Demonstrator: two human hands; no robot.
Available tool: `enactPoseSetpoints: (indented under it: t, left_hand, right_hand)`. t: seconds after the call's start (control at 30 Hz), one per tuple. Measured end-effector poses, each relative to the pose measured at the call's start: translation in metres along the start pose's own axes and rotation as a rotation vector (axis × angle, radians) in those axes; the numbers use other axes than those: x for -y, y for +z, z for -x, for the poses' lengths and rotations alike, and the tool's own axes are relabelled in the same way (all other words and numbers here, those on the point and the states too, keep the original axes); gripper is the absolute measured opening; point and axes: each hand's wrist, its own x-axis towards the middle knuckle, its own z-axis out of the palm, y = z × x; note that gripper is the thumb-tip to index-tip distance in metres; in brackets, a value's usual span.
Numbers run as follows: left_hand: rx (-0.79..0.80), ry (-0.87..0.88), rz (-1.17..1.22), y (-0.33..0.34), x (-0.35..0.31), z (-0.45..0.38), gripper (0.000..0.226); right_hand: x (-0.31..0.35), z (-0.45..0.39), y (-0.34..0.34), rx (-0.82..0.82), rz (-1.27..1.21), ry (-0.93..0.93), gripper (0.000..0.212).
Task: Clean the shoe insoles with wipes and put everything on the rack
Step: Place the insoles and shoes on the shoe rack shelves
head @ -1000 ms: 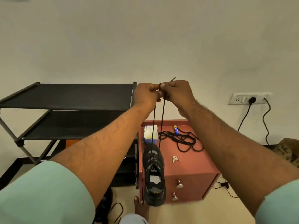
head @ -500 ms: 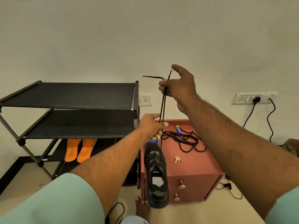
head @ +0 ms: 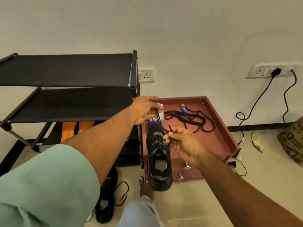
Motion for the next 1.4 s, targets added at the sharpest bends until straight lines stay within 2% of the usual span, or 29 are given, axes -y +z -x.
enactPoseSetpoints:
  t: [0.1,0.23,0.3,0.4,0.43,0.53,0.6,0.67,0.8,0.97,1.03,1.1,1.17,1.3,1.4]
  left_hand:
    - [-0.031,0.058,-0.220,-0.004,0.015,-0.001,0.055]
    - [-0.005,0.186,-0.468,-0.010,0.026,0.008,0.053]
    - [0.004,0.255,-0.546,-0.010,0.028,0.015,0.044]
    - [0.018,0.337,-0.651,-0.005,0.029,0.025,0.034]
    - [0.027,0.352,-0.707,-0.003,0.029,0.028,0.033]
    - [0.053,0.349,-0.759,-0.001,0.038,0.036,0.031]
    - [0.086,0.344,-0.731,-0.001,0.047,0.043,0.031]
    - [0.107,0.354,-0.692,-0.004,0.061,0.052,0.030]
    - [0.093,0.396,-0.732,-0.012,0.110,0.074,0.031]
    - [0.136,0.246,-0.732,-0.011,0.178,0.077,0.035]
    - [0.185,0.228,-0.771,-0.010,0.191,0.070,0.034]
    - [0.264,0.199,-0.835,-0.011,0.194,0.063,0.033]
    - [0.355,0.174,-0.940,-0.010,0.192,0.056,0.032]
    - [0.474,0.296,-1.364,-0.008,0.182,0.046,0.030]
    - [0.470,0.426,-1.562,-0.006,0.180,0.046,0.034]
  right_hand:
    - [-0.044,-0.018,-0.009,-0.202,-0.077,0.038,0.019]
    - [-0.069,-0.034,-0.007,-0.277,0.042,0.119,0.017]
    - [-0.079,-0.040,-0.008,-0.285,0.313,0.126,0.019]
    - [-0.094,-0.042,-0.018,-0.307,1.038,-0.027,0.017]
    - [-0.098,-0.041,-0.020,-0.292,1.187,-0.073,0.020]
    - [-0.101,-0.035,-0.016,-0.184,1.347,-0.054,0.022]
    - [-0.096,-0.034,-0.013,-0.168,1.310,-0.030,0.018]
    - [-0.087,-0.033,-0.015,-0.158,1.166,-0.013,0.020]
    - [-0.069,-0.034,-0.031,-0.161,0.832,0.029,0.035]
    - [-0.059,-0.043,-0.031,-0.185,0.895,0.058,0.042]
    - [-0.057,-0.044,-0.028,-0.146,0.891,0.067,0.047]
    - [-0.058,-0.046,-0.027,-0.080,0.924,0.072,0.044]
    - [-0.059,-0.048,-0.025,-0.063,0.965,0.026,0.027]
    - [-0.062,-0.050,-0.019,-0.084,0.887,-0.049,0.003]
    - [-0.069,-0.052,-0.020,-0.076,1.025,-0.123,0.015]
